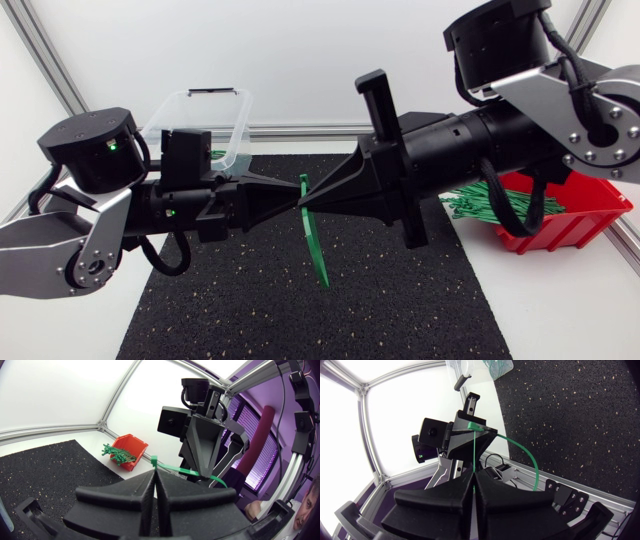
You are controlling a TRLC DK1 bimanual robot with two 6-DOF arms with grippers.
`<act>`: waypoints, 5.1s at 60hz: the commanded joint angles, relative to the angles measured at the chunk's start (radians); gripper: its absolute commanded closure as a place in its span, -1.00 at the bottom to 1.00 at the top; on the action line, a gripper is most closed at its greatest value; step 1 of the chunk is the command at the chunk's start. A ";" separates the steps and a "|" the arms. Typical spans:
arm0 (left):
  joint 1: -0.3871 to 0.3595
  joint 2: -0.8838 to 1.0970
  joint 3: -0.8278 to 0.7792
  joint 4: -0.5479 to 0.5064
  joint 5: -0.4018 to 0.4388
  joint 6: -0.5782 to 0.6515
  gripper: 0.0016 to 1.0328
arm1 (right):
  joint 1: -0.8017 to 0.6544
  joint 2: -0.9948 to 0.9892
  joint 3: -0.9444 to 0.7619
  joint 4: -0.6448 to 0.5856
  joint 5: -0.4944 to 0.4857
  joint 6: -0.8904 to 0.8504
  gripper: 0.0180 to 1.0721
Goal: Take a green cable tie from the red box, thread the tail through the head to close it, then place it in the transparent bin on the left.
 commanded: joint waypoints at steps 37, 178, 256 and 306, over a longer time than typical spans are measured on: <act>-0.016 -0.025 -0.034 0.017 -0.007 -0.019 0.94 | 0.008 -0.032 -0.073 0.131 0.067 0.140 0.90; 0.009 -0.010 -0.017 0.018 -0.007 -0.020 0.94 | 0.042 -0.066 -0.108 0.178 0.054 0.152 0.90; -0.018 -0.050 -0.050 0.018 -0.009 -0.019 0.94 | 0.030 -0.074 -0.111 0.200 0.074 0.152 0.90; 0.027 0.007 -0.007 0.018 -0.012 -0.005 0.94 | 0.045 -0.080 -0.114 0.189 0.071 0.155 0.90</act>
